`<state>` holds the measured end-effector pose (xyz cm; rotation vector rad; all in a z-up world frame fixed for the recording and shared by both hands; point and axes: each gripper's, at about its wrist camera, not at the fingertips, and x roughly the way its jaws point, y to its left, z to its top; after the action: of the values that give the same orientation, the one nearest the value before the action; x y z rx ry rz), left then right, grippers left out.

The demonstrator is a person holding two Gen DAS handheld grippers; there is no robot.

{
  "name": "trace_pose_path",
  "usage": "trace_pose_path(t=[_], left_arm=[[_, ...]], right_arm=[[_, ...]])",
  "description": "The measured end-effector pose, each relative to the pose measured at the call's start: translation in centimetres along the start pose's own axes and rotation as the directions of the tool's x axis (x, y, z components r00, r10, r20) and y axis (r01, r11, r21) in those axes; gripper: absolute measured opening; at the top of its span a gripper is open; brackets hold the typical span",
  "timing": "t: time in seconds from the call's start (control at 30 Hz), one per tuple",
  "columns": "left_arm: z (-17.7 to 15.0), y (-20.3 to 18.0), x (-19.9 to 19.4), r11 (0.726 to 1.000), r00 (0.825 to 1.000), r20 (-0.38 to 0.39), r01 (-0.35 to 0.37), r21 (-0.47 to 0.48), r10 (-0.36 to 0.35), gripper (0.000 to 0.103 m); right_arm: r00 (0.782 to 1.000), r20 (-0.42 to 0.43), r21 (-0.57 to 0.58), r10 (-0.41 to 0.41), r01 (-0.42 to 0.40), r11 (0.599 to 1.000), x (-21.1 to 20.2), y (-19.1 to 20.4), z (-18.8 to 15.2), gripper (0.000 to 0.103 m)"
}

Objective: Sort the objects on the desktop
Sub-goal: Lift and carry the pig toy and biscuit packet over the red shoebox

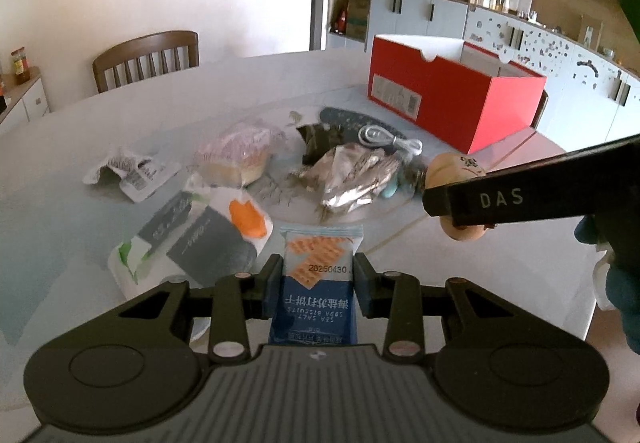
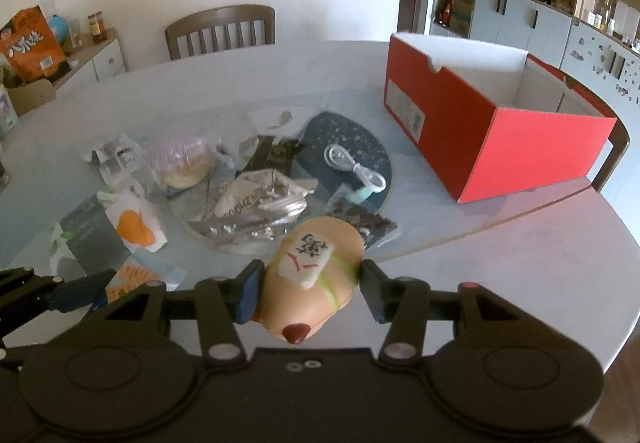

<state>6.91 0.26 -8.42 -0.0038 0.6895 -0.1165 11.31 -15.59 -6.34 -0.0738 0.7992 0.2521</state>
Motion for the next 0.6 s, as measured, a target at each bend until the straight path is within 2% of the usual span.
trace_pose_path(t=[0.23, 0.27, 0.6], left_arm=[[2.0, -1.0, -0.6, 1.0, 1.0, 0.025, -0.013, -0.008, 0.014, 0.036], [2.3, -1.3, -0.6, 0.946, 0.968, 0.015, -0.242, -0.214, 0.251, 0.036], [7.5, -2.7, 0.0, 0.941, 0.964, 0.029, -0.253, -0.227, 0.266, 0.036]], right_arm=[[0.999, 0.034, 0.013, 0.037, -0.038, 0.999, -1.7, -1.5, 0.8, 0.051], [0.999, 0.036, 0.016, 0.042, -0.042, 0.999, -1.8, -1.7, 0.9, 0.051], [0.994, 0.053, -0.001, 0.099, -0.099, 0.995, -3.3, -5.5, 3.0, 0.051]])
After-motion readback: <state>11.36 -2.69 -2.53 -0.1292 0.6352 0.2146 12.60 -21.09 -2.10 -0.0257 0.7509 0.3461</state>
